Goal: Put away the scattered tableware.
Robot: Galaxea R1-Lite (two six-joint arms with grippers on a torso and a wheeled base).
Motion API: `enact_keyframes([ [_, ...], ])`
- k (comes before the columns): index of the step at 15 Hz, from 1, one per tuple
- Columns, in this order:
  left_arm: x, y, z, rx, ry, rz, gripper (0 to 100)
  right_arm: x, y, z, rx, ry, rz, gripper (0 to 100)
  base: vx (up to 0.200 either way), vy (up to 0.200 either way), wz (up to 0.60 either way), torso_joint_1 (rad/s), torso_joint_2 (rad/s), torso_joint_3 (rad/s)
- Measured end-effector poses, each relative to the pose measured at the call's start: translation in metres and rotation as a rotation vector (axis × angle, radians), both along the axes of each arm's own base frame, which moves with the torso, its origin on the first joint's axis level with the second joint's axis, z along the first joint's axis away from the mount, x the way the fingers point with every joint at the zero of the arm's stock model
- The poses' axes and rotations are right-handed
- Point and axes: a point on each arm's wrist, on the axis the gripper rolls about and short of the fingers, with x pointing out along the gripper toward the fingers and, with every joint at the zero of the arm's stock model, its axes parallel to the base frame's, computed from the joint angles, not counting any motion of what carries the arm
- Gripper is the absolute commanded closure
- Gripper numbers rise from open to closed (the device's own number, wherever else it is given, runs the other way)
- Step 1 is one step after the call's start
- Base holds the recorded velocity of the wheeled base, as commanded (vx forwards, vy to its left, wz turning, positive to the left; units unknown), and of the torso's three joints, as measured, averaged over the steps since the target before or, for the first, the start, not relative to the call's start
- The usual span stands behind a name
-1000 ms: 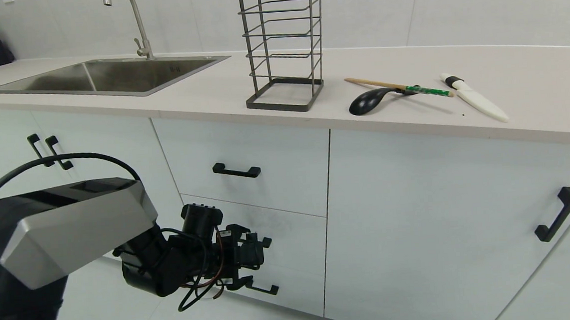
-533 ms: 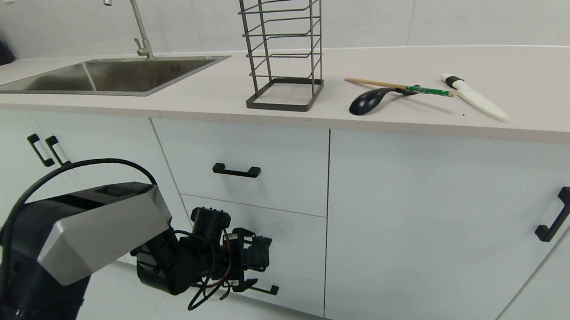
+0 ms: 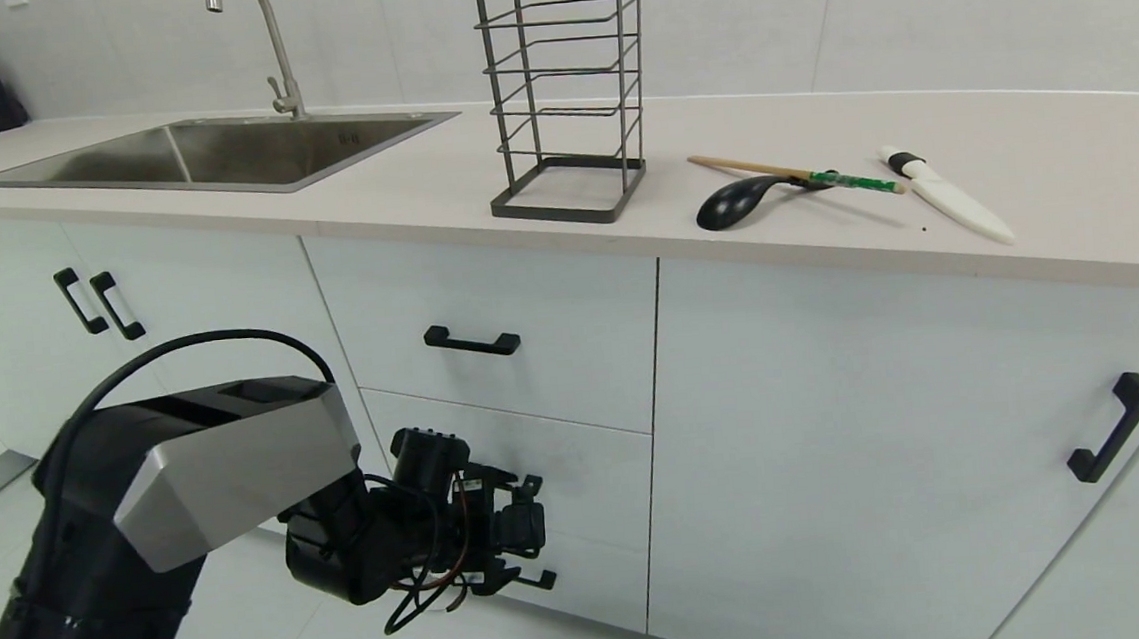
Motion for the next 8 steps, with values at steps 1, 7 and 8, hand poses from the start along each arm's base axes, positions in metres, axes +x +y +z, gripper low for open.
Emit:
enact_keyframes([
  [1,-0.0049,0.0023,0.0001,0.006,0.011,0.001,0,0.0,0.0,0.0,0.0,0.0,0.0,100,0.0,0.0,0.0,0.0,0.0,0.0],
  [7,-0.0129,0.0066,0.0024,0.02,0.044,0.004,0,0.0,0.0,-0.0001,0.0,0.0,0.0,100,0.0,0.0,0.0,0.0,0.0,0.0],
  [8,-0.0132,0.0069,0.0033,0.02,0.045,0.005,0,0.0,0.0,-0.0001,0.0,0.0,0.0,100,0.0,0.0,0.0,0.0,0.0,0.0],
])
